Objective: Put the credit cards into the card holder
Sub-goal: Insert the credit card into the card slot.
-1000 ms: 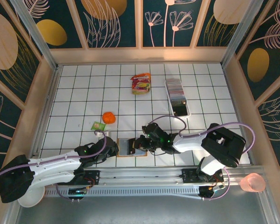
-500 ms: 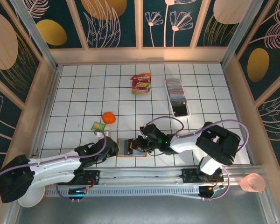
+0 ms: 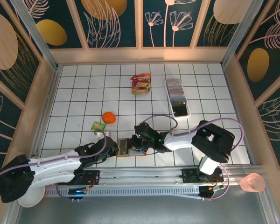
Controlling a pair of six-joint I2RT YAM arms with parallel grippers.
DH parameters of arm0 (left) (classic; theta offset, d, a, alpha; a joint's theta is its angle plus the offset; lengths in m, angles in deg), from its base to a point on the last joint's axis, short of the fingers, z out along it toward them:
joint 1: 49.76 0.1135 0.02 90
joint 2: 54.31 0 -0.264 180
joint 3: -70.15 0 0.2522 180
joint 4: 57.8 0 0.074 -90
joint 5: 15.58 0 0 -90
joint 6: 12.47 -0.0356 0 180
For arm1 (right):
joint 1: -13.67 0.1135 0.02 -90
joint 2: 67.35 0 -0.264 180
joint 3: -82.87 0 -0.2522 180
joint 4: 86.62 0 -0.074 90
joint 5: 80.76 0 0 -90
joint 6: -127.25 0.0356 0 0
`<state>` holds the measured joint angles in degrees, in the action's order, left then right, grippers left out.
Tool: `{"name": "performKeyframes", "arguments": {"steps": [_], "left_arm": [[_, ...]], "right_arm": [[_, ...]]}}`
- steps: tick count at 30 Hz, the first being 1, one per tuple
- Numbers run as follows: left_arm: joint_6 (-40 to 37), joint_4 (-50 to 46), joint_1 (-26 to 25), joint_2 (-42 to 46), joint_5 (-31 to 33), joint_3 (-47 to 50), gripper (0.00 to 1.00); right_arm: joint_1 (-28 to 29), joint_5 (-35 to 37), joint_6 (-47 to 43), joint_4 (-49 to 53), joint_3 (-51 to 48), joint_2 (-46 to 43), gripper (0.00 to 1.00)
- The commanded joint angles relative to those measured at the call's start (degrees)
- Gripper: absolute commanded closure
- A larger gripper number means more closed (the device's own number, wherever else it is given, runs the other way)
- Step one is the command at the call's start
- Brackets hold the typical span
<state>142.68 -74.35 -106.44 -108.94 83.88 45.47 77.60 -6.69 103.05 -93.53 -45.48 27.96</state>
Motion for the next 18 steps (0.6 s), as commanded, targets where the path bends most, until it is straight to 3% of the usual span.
{"name": "performKeyframes", "arguments": {"steps": [1,2,4,7,14,18], "left_arm": [[-0.3,-1.5,-0.1,-0.3,-1.5,1.4,0.99],[-0.2,-1.5,0.0,-0.2,-1.4,1.4,0.99],[-0.2,-1.6,0.0,0.0,-1.5,1.5,0.99],[-0.1,-1.7,-0.1,0.3,-1.5,1.8,0.99],[0.2,-1.8,-0.1,1.0,-1.4,2.2,0.99],[0.1,-1.8,0.0,1.0,-1.5,2.0,0.99]], "right_arm": [[1.2,2.5,-2.2,4.7,2.8,0.5,1.0],[1.2,2.6,-2.5,5.2,3.1,0.5,1.0],[1.2,3.0,-2.7,7.6,3.8,0.6,0.86],[1.3,4.2,-3.5,9.8,4.1,-0.3,0.73],[1.4,10.3,-6.8,20.2,7.4,-4.8,0.67],[1.6,11.3,-7.8,22.6,8.0,-5.7,0.74]]}}
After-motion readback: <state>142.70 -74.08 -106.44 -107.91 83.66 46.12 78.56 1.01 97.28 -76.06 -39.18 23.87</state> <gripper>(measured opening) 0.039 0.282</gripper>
